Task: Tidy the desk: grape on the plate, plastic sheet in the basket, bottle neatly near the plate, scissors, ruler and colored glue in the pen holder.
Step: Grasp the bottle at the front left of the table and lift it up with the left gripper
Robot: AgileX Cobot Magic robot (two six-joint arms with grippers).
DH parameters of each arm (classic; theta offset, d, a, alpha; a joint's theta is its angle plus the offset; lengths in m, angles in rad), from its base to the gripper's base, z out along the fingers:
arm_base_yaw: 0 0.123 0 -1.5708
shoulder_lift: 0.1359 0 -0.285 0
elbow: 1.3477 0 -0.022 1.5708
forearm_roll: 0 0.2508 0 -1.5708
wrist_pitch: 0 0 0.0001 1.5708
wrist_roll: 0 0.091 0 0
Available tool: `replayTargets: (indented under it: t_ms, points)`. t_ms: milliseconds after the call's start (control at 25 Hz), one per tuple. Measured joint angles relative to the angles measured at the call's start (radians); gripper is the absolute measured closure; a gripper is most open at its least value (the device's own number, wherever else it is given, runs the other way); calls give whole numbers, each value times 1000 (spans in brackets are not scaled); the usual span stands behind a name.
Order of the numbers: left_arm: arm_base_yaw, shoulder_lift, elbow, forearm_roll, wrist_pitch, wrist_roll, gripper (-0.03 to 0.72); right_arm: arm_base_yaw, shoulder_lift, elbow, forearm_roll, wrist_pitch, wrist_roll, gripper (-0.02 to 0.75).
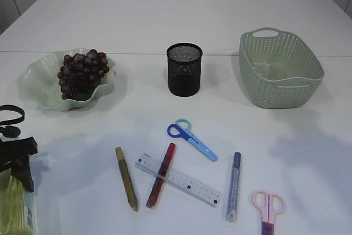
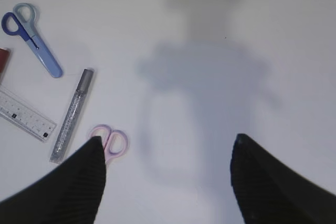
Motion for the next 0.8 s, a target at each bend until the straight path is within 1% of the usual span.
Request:
replayTargets:
  t_ms: [600, 720, 800]
  points:
    - [0, 94, 0, 0, -51, 0, 105, 0, 0, 0, -6, -2, 0, 163]
    - [0, 94, 0, 0, -51, 0, 137, 0, 0, 0, -6, -2, 0, 163]
    - [0, 94, 0, 0, -51, 0, 180, 0, 0, 0, -6, -2, 0, 163]
